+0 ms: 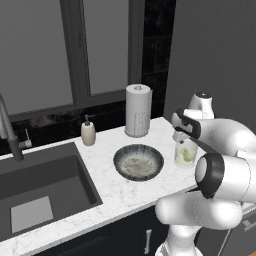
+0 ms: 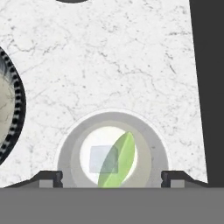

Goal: Grab a lemon wedge from the fridge and one ice cube from the ice bowl, and put them in the glass of lemonade.

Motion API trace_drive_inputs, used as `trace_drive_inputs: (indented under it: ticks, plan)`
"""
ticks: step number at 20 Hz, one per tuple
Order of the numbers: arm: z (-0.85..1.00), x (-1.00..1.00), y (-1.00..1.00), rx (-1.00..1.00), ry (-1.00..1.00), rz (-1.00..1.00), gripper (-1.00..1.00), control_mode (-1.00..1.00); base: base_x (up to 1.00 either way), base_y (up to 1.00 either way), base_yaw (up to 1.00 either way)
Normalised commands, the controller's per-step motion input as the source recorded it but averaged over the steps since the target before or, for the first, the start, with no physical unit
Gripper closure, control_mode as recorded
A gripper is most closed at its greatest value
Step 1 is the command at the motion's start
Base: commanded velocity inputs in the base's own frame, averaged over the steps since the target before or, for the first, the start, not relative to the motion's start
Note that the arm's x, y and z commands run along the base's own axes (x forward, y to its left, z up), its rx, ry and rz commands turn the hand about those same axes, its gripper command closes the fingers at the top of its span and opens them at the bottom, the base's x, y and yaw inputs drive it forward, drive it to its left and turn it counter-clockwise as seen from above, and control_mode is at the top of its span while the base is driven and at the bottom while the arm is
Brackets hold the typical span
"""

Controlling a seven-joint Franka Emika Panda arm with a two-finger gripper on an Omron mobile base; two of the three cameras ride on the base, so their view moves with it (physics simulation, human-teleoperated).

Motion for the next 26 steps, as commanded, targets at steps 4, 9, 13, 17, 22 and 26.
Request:
trace_drive_inputs:
  ticks: [4,9,13,17,22,26]
  plan:
    - [0.01,-0.06,0.00,0.01,0.00,0.00,-1.00,-1.00,0.00,0.00,0.00]
    - [0.17,-0.04,-0.08,0.07,-0.05,0.00,-1.00,-1.00,0.00,0.00,0.00]
    - [0.28,-0.01,-0.01,0.10,-0.08,0.00,-1.00,-1.00,0.00,0.00,0.00]
    - [0.30,-0.07,-0.03,0.11,-0.10,0.00,-1.00,-1.00,0.00,0.00,0.00]
    - [0.34,-0.07,-0.04,0.12,-0.09,0.00,-1.00,-1.00,0.00,0.00,0.00]
    - [0.48,-0.36,0.06,0.10,-0.18,0.06,-1.00,-1.00,0.00,0.00,0.00]
